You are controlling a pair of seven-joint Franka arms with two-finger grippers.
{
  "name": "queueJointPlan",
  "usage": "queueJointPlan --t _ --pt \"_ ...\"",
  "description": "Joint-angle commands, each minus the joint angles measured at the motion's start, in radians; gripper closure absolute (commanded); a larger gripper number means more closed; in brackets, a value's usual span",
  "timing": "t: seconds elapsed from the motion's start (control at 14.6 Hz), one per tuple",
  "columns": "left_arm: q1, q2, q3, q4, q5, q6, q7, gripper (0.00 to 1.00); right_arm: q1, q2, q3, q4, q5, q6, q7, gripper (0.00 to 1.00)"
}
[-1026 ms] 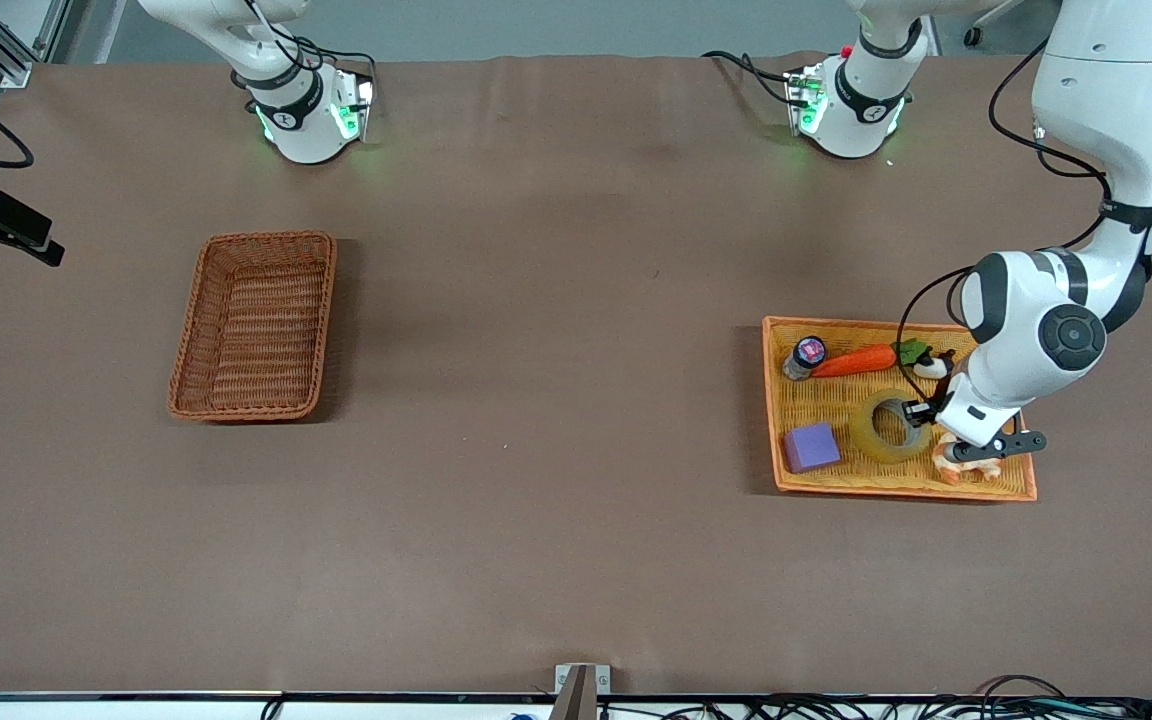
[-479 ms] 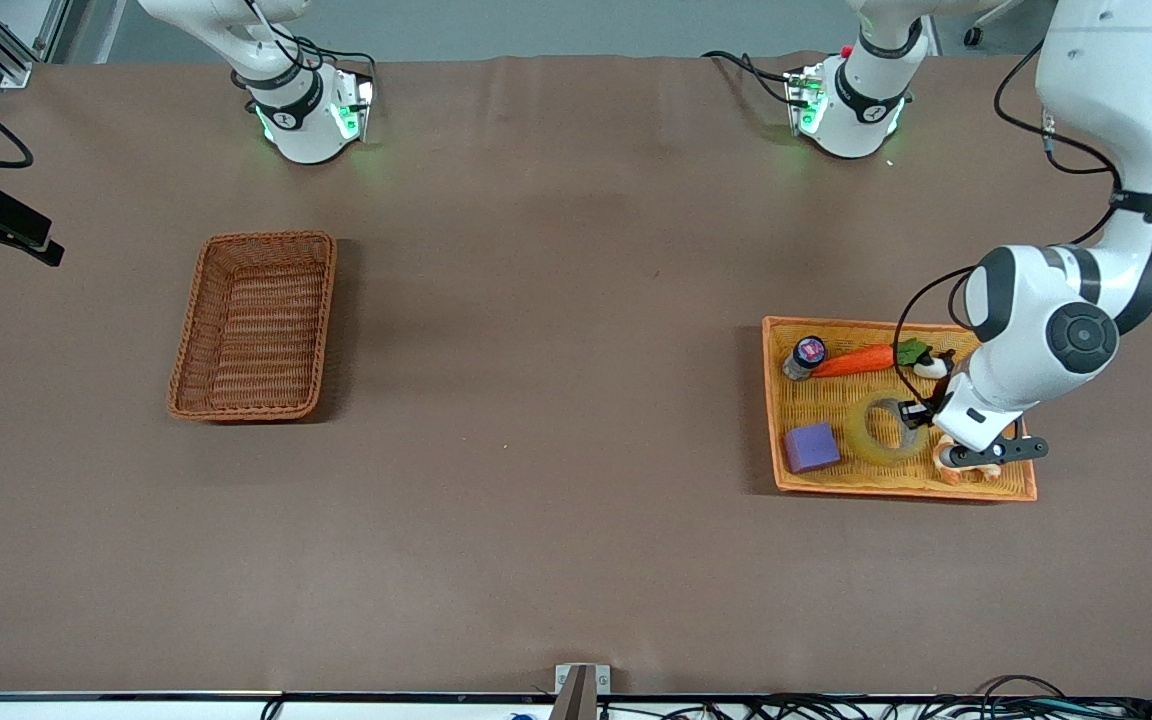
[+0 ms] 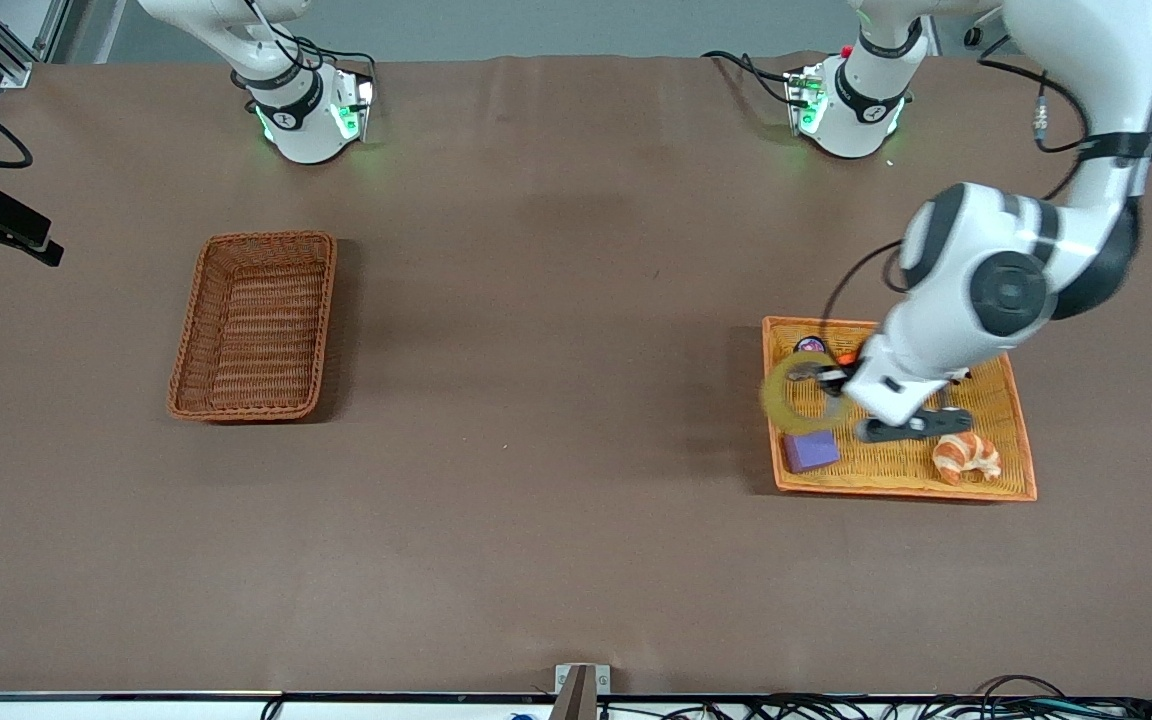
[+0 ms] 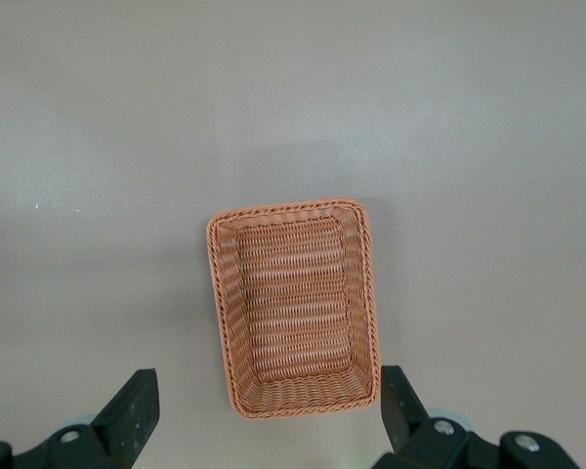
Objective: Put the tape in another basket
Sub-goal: 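Grasp the tape roll with the left gripper and carry it toward the table middle, then set the tape roll on the table with the left gripper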
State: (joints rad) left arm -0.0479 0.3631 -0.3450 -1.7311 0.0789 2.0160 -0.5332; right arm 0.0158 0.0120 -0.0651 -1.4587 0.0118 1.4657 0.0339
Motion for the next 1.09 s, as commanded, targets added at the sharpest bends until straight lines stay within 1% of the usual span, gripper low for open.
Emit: queueJointPlan --t 0.0,0.14,0.34,0.41,0.68,0.75,0.82,0.89,0.96,1.03 --pt "-0.143 0.132 -0.003 0.158 0.022 -0.020 -0.202 1.00 -0.016 0.003 0.007 0.011 0.022 -0.010 -0.009 0.00" --pt "-0.252 0.210 0.004 0.220 0.022 -0.016 -0.330 0.99 -0.016 0.005 0.007 0.011 0.022 -0.010 -0.009 0.00" --pt "-0.380 0.357 0.006 0.347 0.021 0.000 -0.476 0.99 -0.016 0.005 0.007 0.011 0.022 -0.010 -0.011 0.00" --pt "-0.414 0.393 0.006 0.370 0.021 0.024 -0.522 0.98 -0.016 0.003 0.007 0.011 0.022 -0.010 -0.009 0.00" --pt "-0.489 0.479 0.012 0.374 0.025 0.199 -0.594 0.96 -0.016 0.005 0.007 0.011 0.022 -0.010 -0.011 0.00" --pt "-0.518 0.493 0.040 0.374 0.032 0.231 -0.597 0.96 -0.016 0.005 0.007 0.011 0.022 -0.010 -0.011 0.00" --pt "-0.550 0.496 0.072 0.374 0.032 0.236 -0.599 0.93 -0.016 0.003 0.007 0.011 0.022 -0.010 -0.011 0.00" --pt "-0.569 0.496 0.096 0.372 0.033 0.236 -0.597 0.79 -0.016 0.005 0.007 0.011 0.022 -0.008 -0.009 0.00" --pt "-0.573 0.494 0.109 0.372 0.039 0.236 -0.593 0.09 -0.016 0.005 0.007 0.011 0.022 -0.008 -0.009 0.00" --pt "-0.573 0.487 0.112 0.370 0.062 0.234 -0.591 0.00 -0.016 0.005 0.007 0.011 0.022 -0.008 -0.011 0.00"
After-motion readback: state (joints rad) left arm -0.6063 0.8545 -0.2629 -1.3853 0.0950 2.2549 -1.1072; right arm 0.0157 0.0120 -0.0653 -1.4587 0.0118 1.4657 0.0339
